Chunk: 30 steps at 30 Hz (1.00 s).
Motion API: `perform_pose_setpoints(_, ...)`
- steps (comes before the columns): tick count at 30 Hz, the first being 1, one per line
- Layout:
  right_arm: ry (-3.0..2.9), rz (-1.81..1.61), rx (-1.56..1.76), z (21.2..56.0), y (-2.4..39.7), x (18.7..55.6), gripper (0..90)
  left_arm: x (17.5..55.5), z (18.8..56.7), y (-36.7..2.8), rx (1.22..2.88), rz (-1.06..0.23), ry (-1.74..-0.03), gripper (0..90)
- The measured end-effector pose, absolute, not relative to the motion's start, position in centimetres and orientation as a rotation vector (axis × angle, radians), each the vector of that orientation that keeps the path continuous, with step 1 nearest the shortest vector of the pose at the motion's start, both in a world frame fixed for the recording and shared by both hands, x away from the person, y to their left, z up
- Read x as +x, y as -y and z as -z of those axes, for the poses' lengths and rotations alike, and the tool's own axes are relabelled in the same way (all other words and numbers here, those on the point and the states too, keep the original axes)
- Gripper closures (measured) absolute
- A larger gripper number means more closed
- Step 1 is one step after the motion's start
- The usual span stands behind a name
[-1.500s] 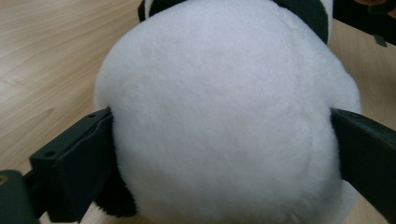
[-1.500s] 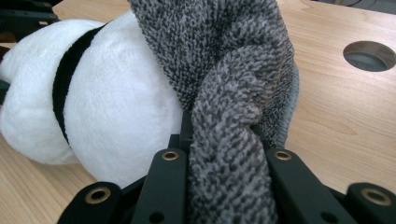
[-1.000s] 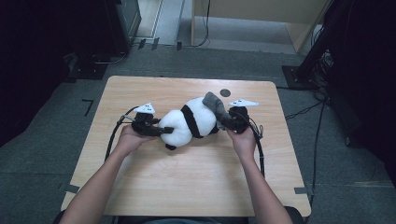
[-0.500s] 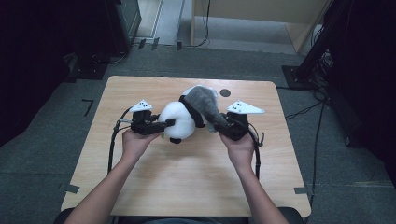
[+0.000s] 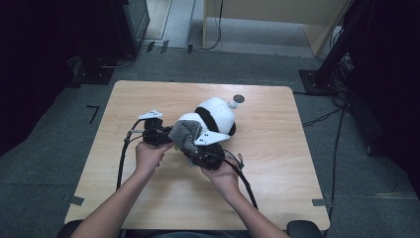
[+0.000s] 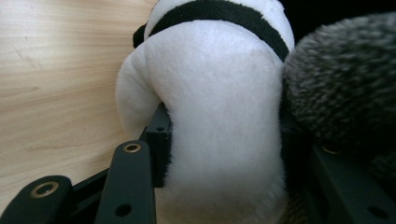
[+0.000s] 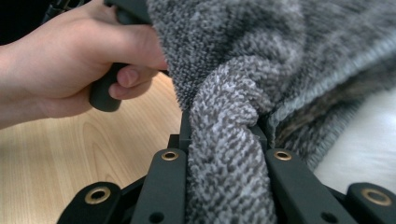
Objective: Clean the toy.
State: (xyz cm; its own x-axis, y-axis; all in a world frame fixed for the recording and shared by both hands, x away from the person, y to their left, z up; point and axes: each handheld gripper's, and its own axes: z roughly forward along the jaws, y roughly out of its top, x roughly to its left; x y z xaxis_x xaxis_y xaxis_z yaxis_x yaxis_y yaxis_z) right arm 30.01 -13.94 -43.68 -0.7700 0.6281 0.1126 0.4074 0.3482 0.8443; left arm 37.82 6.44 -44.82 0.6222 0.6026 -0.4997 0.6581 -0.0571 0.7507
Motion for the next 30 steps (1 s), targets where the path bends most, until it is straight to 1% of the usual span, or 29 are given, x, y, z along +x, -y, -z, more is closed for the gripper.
perform_pose_setpoints(6,-2.397,-1.339,0.867,44.7,12.8,29.7,78.1,37.9,44.8,-6.4,1.699,0.093,-1.055,52.8)
perform_pose_setpoints(13,-2.428,-1.233,0.842,47.0,11.6,29.9,78.3,37.8,44.5,-6.2,1.694,0.1,-1.037,52.6)
perform_pose_setpoints(17,-2.425,-1.186,0.861,47.7,12.0,30.4,78.4,38.1,44.6,-6.7,1.644,0.147,-1.068,52.4)
perform_pose_setpoints(20,-2.436,-1.158,0.944,48.4,12.7,31.2,78.5,38.0,44.3,-6.7,1.648,0.121,-1.049,52.3)
perform_pose_setpoints(23,-2.427,-1.198,0.995,48.6,13.4,31.7,78.6,38.1,44.4,-6.8,1.643,0.133,-1.053,52.2)
perform_pose_setpoints(30,-2.415,-1.204,1.017,48.9,14.0,31.9,78.6,38.0,44.5,-6.9,1.652,0.128,-1.057,52.1)
